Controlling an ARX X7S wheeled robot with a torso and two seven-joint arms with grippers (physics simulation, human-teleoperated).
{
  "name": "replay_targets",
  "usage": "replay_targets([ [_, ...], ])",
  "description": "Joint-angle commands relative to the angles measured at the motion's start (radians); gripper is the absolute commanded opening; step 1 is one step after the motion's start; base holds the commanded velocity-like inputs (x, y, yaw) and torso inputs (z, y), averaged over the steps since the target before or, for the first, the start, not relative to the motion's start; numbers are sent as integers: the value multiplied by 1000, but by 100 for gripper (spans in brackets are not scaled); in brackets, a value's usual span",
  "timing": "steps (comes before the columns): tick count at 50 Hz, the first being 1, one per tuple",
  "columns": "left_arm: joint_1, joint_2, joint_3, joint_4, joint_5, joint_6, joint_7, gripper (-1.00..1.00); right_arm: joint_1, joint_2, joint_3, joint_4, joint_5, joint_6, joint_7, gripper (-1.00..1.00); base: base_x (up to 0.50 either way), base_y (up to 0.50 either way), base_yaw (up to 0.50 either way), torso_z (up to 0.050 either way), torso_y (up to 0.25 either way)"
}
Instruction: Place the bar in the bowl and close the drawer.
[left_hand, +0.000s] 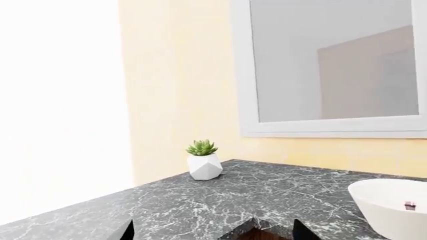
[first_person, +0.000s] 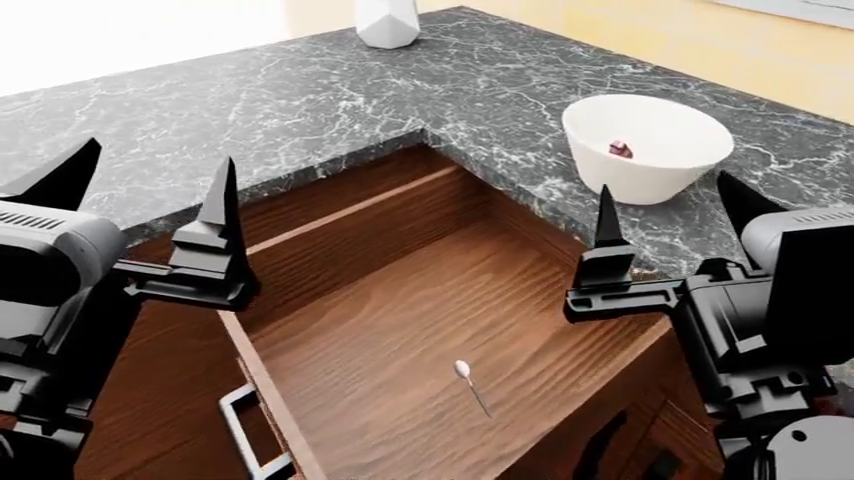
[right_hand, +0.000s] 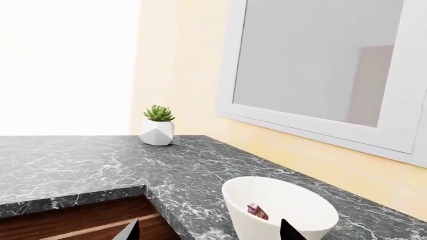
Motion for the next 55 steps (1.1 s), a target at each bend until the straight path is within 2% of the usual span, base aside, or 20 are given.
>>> replay_targets([
  [1, 0, -4, 4, -2, -5, 5, -5, 100, 1, 4, 6, -2, 9, 3, -2, 100, 373, -335, 0, 0, 0],
  [17, -18, -12, 12, -3, -24, 3, -18, 100, 9, 10, 15, -9, 17, 13, 2, 100, 372, -338, 0, 0, 0],
  [29, -24, -19, 11, 1, -37, 5, -30, 100, 21, 18, 26, -15, 37, 27, 13, 100, 10, -7, 0, 0, 0],
  [55, 5, -21, 25, -12, -3, 36, -14, 100, 5, 16, 33, -6, 34, 17, 13, 100, 289, 383, 0, 0, 0],
])
